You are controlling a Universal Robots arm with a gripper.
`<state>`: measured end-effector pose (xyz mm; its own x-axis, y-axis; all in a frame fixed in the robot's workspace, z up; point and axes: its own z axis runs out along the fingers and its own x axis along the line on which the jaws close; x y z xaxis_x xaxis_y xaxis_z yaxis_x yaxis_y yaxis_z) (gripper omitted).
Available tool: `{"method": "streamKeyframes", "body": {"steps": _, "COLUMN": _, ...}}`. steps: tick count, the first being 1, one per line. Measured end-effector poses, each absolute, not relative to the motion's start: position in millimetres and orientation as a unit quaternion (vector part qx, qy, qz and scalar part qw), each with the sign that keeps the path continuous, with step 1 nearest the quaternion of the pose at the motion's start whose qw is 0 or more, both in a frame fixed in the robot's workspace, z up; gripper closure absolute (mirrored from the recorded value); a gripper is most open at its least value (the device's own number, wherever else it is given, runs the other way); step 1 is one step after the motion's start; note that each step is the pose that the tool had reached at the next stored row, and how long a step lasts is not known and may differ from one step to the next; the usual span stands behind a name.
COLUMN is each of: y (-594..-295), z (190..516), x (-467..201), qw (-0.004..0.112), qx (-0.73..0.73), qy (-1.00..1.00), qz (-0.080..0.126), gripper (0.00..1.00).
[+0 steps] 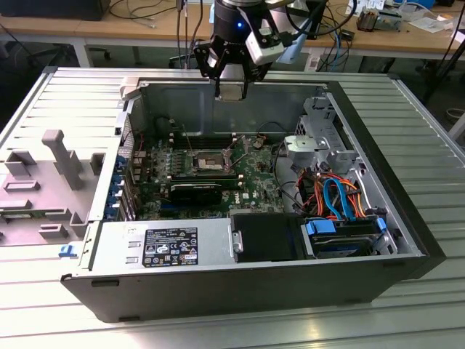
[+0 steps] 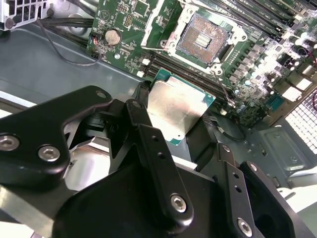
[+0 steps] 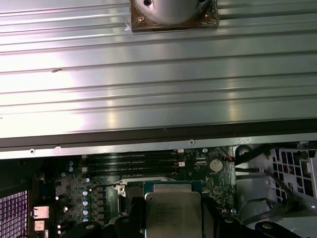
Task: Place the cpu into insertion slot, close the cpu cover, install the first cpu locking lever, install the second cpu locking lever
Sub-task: 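Place the cpu into insertion slot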
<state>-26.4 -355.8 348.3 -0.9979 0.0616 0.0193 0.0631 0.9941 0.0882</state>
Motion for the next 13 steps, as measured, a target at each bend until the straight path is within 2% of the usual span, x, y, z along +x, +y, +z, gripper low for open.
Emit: {"method": "streamKeyframes", "body": {"steps": 13, "y": -355.8, "z": 347.5, "x": -26.4, "qw": 0.008, "qx": -0.042, "qy": -0.998, "qz": -0.044, "gripper": 0.45}}
